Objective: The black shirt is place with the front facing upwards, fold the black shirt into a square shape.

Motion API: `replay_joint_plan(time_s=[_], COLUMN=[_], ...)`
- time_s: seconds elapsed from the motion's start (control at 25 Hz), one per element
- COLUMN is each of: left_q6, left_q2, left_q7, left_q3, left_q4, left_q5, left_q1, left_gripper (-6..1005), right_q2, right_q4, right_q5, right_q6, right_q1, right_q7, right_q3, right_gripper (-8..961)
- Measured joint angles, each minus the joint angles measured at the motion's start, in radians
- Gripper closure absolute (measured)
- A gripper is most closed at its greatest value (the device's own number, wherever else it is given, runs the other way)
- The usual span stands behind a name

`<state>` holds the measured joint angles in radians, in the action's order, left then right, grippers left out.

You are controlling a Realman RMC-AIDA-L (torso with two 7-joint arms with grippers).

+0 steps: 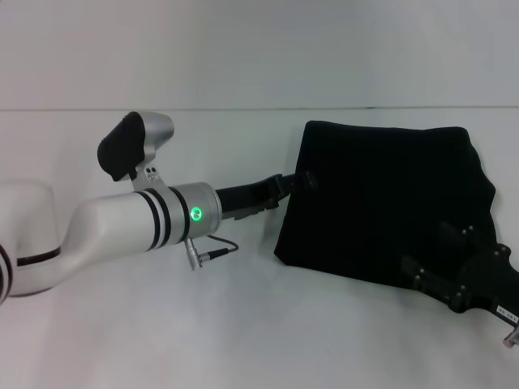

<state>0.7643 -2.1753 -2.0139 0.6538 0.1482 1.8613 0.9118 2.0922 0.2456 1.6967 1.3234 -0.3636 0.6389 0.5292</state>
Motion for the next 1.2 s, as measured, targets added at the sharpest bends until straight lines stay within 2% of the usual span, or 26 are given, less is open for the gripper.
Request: replay_joint_plan(time_s=[0.28, 0.68, 1.2], left_q6=[-0.041, -0.031, 0.007], left_q2=[-0.003, -0.003, -0.003], left_q7=[0.049, 0.055, 0.128], left_q3=[-0.011, -0.003, -0.008], left_q4=[-0.05, -0.085, -0.108], left_q5=[-0.023, -0.024, -0.025], left_q1=[0.004, 0.017, 0.027], left_gripper=[51, 52, 186], right_q2=[0.0, 0.0, 0.0], right_q4=[-0.002, -0.002, -0.003], right_q5=[0.005, 0.005, 0.004], right_q6=[0.009, 0.016, 0.018], right_q1=[0.008, 0.009, 0.011], right_q7=[-0.002, -0.002, -0.002], right_q3=[0.0, 0.0, -0.002], right_gripper=[85, 85, 85])
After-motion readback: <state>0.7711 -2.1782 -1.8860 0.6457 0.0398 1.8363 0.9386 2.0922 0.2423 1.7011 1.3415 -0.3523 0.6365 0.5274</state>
